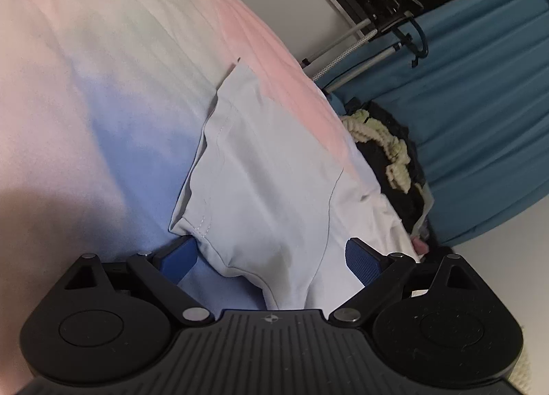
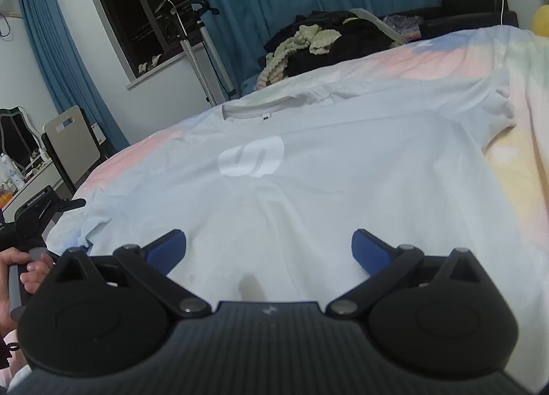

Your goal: Fold clothes

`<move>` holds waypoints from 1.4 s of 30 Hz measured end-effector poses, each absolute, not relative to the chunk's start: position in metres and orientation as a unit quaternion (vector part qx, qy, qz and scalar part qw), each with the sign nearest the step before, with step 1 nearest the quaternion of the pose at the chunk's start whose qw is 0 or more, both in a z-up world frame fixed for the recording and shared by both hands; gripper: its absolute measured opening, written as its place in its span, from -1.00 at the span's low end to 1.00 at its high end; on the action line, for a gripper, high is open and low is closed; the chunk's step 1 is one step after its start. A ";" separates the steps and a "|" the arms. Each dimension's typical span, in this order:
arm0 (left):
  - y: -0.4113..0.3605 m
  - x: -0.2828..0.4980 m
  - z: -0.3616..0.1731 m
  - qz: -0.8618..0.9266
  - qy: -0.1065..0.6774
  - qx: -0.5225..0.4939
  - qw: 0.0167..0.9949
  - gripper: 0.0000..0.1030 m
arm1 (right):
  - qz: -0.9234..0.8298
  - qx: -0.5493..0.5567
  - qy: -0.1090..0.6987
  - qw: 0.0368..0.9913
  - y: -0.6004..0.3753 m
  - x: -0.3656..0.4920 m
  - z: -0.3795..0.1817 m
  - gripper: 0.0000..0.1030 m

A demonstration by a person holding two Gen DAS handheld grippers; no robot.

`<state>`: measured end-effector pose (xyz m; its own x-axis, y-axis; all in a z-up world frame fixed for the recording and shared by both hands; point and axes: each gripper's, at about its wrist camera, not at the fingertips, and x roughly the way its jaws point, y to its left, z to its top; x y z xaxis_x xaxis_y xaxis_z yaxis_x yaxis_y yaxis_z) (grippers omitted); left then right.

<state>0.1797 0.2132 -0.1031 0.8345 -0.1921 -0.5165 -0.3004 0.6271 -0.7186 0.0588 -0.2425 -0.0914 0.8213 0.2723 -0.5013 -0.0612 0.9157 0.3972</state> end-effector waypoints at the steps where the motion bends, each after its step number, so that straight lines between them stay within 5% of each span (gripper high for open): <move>1: 0.211 0.179 -0.103 0.031 0.289 -0.436 0.852 0.75 | 0.088 0.186 0.287 0.935 -0.243 0.059 -0.092 1.00; 12: 0.210 0.189 -0.122 0.015 0.308 -0.496 0.812 0.61 | 0.094 0.192 0.296 0.931 -0.239 0.061 -0.094 1.00; 17: 0.230 0.195 -0.128 0.047 0.274 -0.503 0.819 0.04 | 0.090 0.190 0.290 0.934 -0.240 0.062 -0.093 1.00; 22: 0.222 0.228 -0.117 0.081 0.302 -0.378 0.871 -0.84 | 0.085 0.198 0.283 0.935 -0.243 0.064 -0.089 1.00; 34: 0.097 0.256 -0.015 0.028 0.267 -0.097 0.958 -0.91 | 0.081 0.241 0.282 0.925 -0.266 0.068 -0.087 1.00; 42: -0.045 0.261 -0.009 -0.094 0.288 0.009 0.953 -0.91 | 0.045 0.291 0.283 0.913 -0.300 0.068 -0.093 1.00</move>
